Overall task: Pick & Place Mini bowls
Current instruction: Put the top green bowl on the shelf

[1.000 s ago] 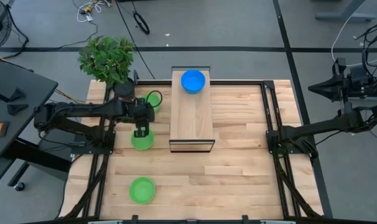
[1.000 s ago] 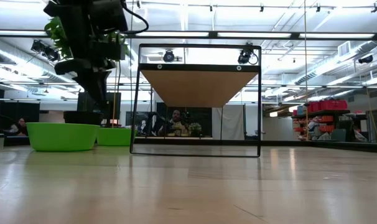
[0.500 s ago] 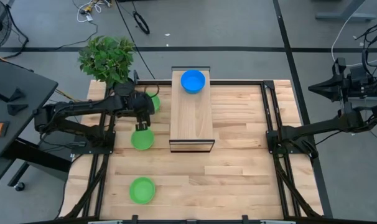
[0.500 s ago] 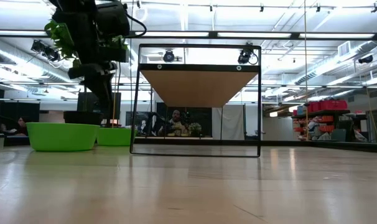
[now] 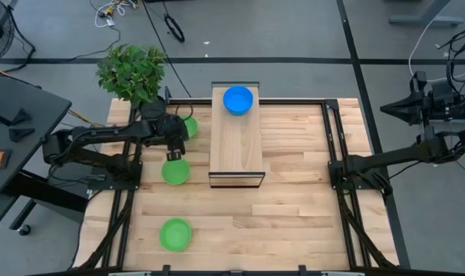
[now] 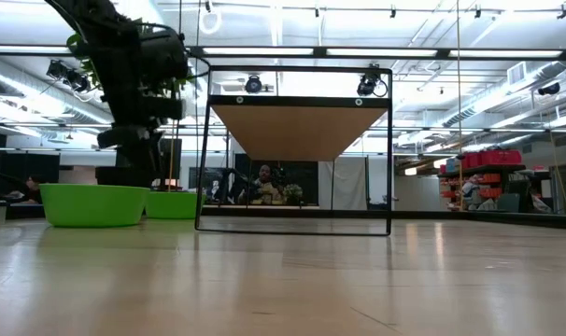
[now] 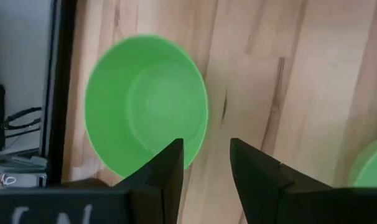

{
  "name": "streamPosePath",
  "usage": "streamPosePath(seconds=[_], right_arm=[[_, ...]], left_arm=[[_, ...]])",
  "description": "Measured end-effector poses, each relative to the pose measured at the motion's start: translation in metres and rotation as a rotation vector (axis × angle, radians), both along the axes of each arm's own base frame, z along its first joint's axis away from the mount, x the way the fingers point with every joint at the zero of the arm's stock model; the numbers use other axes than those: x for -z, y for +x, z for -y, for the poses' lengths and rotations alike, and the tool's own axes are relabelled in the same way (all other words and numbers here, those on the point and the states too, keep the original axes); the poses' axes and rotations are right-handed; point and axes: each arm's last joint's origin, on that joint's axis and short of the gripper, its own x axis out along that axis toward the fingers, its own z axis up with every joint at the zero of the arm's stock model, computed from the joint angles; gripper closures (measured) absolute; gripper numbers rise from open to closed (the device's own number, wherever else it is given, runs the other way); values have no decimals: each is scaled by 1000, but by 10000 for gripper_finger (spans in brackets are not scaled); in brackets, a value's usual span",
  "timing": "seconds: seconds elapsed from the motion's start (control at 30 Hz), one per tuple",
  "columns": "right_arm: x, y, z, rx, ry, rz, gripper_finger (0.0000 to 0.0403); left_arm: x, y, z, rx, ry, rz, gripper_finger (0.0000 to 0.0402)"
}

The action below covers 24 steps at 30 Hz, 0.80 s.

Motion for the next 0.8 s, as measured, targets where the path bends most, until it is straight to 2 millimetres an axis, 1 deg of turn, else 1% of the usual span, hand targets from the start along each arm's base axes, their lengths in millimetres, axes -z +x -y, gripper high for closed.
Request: streamPosePath(seconds=[0.27, 0.4, 0.6, 0.8], right_arm=[[0, 0, 0, 0, 0, 0, 396], [0, 0, 0, 0, 0, 0, 396], [0, 0, 0, 0, 0, 0, 396], [0, 0, 0, 0, 0, 0, 396]], left_arm=[[21, 3, -11, 4, -53, -103, 264], [25, 4, -14, -4, -62, -116, 264], [24, 5, -16, -13, -22, -122, 264], [14, 11, -19, 34, 9, -122, 264]])
